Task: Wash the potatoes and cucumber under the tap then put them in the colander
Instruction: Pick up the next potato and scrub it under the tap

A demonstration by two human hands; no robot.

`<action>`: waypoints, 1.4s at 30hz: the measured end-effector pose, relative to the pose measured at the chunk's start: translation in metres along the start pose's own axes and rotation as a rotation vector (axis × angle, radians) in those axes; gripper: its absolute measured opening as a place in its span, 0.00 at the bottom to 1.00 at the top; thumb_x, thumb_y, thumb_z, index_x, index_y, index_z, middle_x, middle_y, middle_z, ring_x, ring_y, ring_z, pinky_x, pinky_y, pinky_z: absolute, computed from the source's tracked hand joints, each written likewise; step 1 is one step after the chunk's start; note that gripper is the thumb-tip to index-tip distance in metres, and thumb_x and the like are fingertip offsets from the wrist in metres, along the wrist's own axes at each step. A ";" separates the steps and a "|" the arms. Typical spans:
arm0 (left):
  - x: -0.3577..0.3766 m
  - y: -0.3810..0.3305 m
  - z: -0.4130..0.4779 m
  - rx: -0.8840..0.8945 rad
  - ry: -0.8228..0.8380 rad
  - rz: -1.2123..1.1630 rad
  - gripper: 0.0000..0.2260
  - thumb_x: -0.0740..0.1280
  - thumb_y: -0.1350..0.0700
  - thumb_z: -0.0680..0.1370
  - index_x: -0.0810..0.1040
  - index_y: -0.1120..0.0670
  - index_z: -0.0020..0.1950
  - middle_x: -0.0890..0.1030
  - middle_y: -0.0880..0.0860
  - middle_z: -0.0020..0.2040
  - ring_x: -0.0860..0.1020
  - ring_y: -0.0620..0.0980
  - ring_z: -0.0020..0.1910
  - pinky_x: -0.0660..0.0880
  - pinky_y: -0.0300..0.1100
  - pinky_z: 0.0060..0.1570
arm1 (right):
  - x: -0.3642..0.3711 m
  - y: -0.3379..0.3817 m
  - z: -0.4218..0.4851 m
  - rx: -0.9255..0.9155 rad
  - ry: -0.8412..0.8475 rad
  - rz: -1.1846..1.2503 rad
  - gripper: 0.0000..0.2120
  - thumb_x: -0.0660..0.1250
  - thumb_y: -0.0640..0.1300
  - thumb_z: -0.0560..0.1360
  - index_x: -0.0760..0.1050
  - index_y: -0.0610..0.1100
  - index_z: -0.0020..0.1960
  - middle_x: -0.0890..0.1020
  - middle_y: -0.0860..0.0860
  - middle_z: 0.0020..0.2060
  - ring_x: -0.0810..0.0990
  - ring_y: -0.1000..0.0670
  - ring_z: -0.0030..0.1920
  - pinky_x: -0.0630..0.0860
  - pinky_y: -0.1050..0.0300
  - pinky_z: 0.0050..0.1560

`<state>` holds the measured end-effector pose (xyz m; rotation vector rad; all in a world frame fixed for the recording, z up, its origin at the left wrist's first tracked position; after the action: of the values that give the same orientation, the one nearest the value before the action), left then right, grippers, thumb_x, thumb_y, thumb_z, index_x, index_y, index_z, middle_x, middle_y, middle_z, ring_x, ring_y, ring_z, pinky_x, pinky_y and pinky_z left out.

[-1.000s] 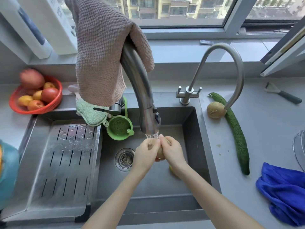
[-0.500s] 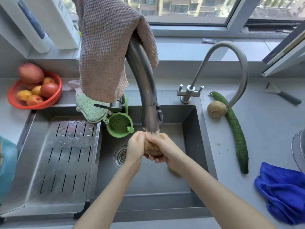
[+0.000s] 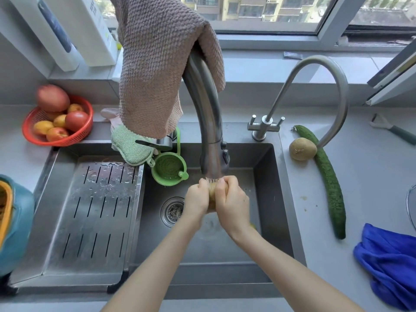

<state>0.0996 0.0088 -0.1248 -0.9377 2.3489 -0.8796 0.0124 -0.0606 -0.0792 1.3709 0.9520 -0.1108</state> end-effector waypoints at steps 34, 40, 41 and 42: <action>-0.022 -0.035 -0.006 0.194 0.082 0.075 0.17 0.52 0.50 0.83 0.77 0.57 0.45 0.81 0.57 0.45 0.81 0.53 0.41 0.78 0.40 0.28 | 0.020 0.009 0.027 0.172 0.605 0.247 0.27 0.64 0.63 0.72 0.74 0.39 0.54 0.79 0.49 0.34 0.75 0.52 0.29 0.74 0.56 0.29; -0.020 -0.015 -0.003 -0.239 0.371 -0.015 0.20 0.53 0.42 0.81 0.78 0.55 0.51 0.83 0.55 0.34 0.82 0.52 0.30 0.66 0.31 0.17 | 0.020 0.021 0.025 -0.034 0.709 0.218 0.17 0.70 0.41 0.74 0.73 0.44 0.62 0.82 0.50 0.46 0.79 0.58 0.41 0.76 0.68 0.39; -0.019 -0.011 -0.005 -0.307 0.428 -0.080 0.20 0.55 0.41 0.79 0.78 0.55 0.49 0.82 0.54 0.33 0.81 0.51 0.29 0.65 0.30 0.15 | 0.021 0.019 0.026 -0.020 0.716 0.240 0.20 0.72 0.40 0.73 0.72 0.43 0.64 0.82 0.48 0.51 0.81 0.55 0.47 0.79 0.63 0.45; -0.018 -0.010 -0.008 -0.356 0.473 -0.157 0.21 0.58 0.40 0.78 0.78 0.56 0.47 0.82 0.55 0.32 0.81 0.50 0.27 0.65 0.30 0.14 | 0.022 0.017 0.027 0.001 0.706 0.274 0.23 0.73 0.39 0.72 0.72 0.42 0.64 0.82 0.46 0.53 0.82 0.51 0.51 0.80 0.58 0.50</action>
<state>0.1109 0.0197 -0.1092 -1.1691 2.9400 -0.8266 0.0501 -0.0701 -0.0823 1.5566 1.3206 0.6166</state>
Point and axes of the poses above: each hand's wrist, its own z-axis towards the middle knuckle, its own x-axis out of the palm, y = z × x, the point moved 7 cm from there along z, towards the middle knuckle
